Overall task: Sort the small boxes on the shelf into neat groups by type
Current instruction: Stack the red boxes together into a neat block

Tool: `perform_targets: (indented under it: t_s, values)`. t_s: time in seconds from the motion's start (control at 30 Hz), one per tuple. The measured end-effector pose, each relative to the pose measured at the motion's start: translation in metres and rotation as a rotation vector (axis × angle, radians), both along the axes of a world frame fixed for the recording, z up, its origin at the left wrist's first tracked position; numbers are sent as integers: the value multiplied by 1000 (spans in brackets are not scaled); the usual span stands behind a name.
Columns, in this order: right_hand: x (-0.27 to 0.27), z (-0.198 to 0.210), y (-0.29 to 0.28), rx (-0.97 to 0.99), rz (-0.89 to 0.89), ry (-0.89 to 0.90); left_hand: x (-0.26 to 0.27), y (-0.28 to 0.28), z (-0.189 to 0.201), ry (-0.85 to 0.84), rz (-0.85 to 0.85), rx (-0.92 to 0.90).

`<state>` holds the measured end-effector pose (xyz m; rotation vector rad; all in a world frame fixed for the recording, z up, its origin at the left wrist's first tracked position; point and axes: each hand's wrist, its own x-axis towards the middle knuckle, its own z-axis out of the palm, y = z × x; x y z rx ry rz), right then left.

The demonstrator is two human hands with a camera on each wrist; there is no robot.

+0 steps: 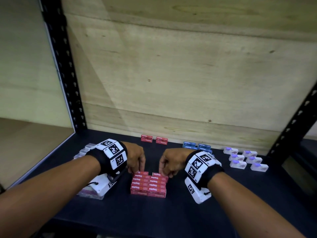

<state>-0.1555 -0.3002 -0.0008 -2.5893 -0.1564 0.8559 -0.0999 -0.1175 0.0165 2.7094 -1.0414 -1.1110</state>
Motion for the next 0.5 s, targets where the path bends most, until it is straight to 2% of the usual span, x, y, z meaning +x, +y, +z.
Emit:
perform_targets:
  t_s: [0.5]
  values:
    - [5,-2,8,-14,23,-8,0,-6,-2,-5,-41,-17]
